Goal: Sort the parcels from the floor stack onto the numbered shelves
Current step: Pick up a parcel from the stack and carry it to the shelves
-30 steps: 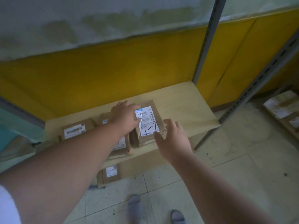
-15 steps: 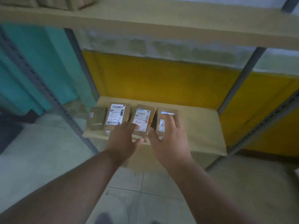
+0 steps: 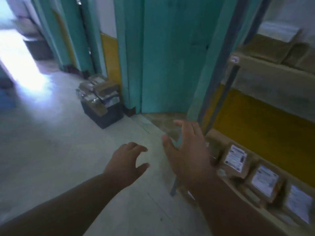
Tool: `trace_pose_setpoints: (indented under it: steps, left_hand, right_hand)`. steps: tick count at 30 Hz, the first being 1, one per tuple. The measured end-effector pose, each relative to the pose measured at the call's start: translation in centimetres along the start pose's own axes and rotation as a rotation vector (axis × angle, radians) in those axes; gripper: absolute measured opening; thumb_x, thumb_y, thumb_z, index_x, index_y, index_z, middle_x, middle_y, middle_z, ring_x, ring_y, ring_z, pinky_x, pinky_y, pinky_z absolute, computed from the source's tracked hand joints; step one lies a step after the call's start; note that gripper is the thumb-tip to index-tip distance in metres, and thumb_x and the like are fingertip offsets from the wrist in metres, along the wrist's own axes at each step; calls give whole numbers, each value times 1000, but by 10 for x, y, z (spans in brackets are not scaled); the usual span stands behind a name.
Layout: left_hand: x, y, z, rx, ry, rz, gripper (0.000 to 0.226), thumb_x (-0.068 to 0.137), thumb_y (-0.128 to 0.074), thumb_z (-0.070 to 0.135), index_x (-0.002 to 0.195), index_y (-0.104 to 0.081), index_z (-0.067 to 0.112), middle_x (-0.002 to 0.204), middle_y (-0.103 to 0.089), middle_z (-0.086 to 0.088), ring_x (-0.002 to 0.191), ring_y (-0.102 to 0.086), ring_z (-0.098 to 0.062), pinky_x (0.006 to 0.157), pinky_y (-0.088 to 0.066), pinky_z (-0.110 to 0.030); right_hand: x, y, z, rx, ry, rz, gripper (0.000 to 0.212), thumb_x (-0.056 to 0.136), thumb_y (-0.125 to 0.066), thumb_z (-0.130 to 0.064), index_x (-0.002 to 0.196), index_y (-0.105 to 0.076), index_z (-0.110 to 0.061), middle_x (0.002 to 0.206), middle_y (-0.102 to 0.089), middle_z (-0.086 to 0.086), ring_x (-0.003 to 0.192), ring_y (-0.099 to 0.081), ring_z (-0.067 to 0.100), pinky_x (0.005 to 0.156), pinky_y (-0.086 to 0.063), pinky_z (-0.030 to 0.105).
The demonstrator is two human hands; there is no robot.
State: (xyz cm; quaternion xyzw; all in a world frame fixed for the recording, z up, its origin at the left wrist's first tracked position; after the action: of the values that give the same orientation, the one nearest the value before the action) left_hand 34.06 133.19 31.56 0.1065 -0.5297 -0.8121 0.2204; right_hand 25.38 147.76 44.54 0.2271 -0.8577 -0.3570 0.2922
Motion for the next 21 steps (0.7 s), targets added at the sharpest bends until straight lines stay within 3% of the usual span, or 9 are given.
trace_pose_setpoints:
  steps: [3,7,12,16,21]
  left_hand:
    - [2,36,-82,8,119,34,49,88,-65,54,133,-55,36,133,-56,9,120,-52,-16,102,-45,-31]
    - [26,61,-154,-30,224,71,48,87,-67,53,131,-57,36,131,-57,9,117,-54,-15,99,-46,-32]
    - [96,68,-227,-135,306,103,50,86,-71,49,132,-57,35,126,-57,12,105,-58,-7,88,-48,-22]
    - [146,91,-296,-168,405,125,50,86,-73,46,131,-55,35,115,-59,15,87,-58,0,69,-36,-6]
    - [188,140,-386,-191,538,164,53,85,-73,45,133,-53,36,109,-58,19,86,-59,1,69,-38,-7]
  right_hand:
    - [35,-56,-49,42,50,-68,48,90,-60,-44,132,-51,-23,128,-49,-5,114,-44,8,94,-39,27]
    - [90,-112,-83,32,106,-127,46,91,-61,-44,130,-51,-24,124,-50,-7,106,-37,2,92,-35,25]
    - [186,-181,-103,-1,184,-122,43,89,-64,-42,126,-56,-20,114,-54,-6,99,-43,5,84,-33,23]
    - [270,-256,-129,88,205,-249,45,90,-64,-40,130,-52,-22,123,-50,-3,109,-49,11,86,-34,21]
    - [368,-334,-196,160,289,-329,44,90,-65,-40,129,-53,-22,120,-49,-6,109,-50,11,84,-35,21]
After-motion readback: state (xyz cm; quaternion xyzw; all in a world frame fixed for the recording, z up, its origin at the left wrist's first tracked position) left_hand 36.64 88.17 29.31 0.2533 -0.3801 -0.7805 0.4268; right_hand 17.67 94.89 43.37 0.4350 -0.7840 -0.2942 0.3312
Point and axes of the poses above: each hand's wrist, its own x-axis towards the middle knuckle, its own y-axis out of the back of the hand, z = x × y, the point moved 10 cm from there along x, towards the middle knuckle
